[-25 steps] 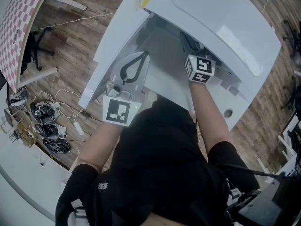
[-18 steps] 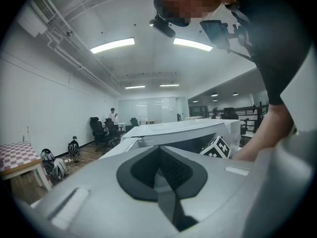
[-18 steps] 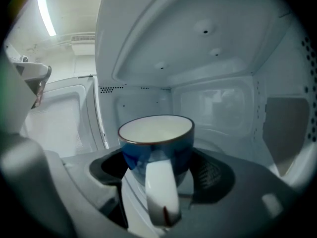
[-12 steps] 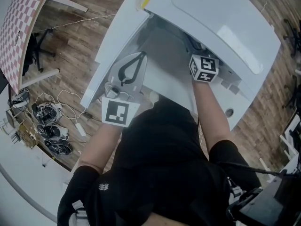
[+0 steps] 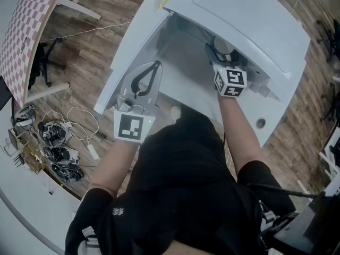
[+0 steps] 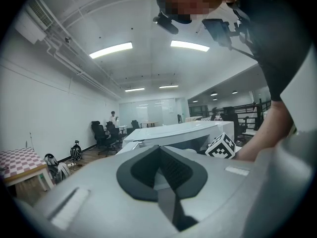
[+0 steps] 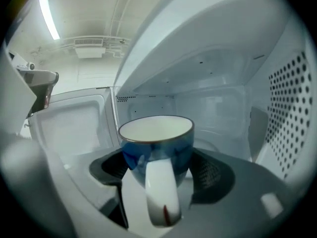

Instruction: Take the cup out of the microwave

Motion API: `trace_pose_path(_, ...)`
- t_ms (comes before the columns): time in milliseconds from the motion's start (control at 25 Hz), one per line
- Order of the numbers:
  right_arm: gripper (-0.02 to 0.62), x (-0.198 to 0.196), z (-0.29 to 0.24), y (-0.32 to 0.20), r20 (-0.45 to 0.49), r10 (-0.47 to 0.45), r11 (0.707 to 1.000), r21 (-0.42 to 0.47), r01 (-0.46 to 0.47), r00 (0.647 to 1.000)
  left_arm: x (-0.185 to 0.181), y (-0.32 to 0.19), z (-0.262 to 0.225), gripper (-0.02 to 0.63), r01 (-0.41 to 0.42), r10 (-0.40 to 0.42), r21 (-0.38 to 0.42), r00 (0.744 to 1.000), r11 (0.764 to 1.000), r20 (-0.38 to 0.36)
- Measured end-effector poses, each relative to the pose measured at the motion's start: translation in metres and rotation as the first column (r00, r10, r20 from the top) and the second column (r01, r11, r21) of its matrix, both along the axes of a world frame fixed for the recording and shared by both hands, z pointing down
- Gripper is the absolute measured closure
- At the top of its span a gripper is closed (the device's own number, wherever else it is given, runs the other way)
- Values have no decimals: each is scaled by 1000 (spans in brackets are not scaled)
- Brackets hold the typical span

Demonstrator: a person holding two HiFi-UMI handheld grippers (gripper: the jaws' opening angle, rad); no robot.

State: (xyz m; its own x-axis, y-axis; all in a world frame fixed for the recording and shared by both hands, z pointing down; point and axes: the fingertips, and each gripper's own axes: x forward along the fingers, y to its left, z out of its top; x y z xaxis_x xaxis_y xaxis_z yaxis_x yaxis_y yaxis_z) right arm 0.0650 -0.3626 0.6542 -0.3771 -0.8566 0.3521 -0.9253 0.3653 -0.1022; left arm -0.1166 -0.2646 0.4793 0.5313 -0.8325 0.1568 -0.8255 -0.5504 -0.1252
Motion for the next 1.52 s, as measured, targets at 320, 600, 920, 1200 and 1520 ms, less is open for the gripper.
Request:
trace_pose_path(320, 210, -10, -22, 50, 17, -39, 999, -1, 39, 999, -5, 37, -15, 600, -3, 4, 37, 1000, 999, -9)
trace_pose_path(600, 210, -12, -46, 92, 27, -58, 998, 2, 58, 998, -8, 68, -28, 600, -11, 12, 67, 1000, 998, -10)
trace_pose_path(920, 210, 0, -86, 121, 9, -73, 997, 3, 73, 997, -7, 83, -61, 600, -1, 6, 114, 999, 993, -44)
trace_pose_path(1200, 210, 6, -119, 133, -5, -96, 995, 8, 96, 995, -3, 86, -80, 600, 6, 2, 137, 998, 991, -56)
trace_pose_path(1520, 210, 11, -151, 137, 1, -137, 990, 21, 137, 991, -2, 81, -95, 598, 6, 1, 168, 999, 986, -40)
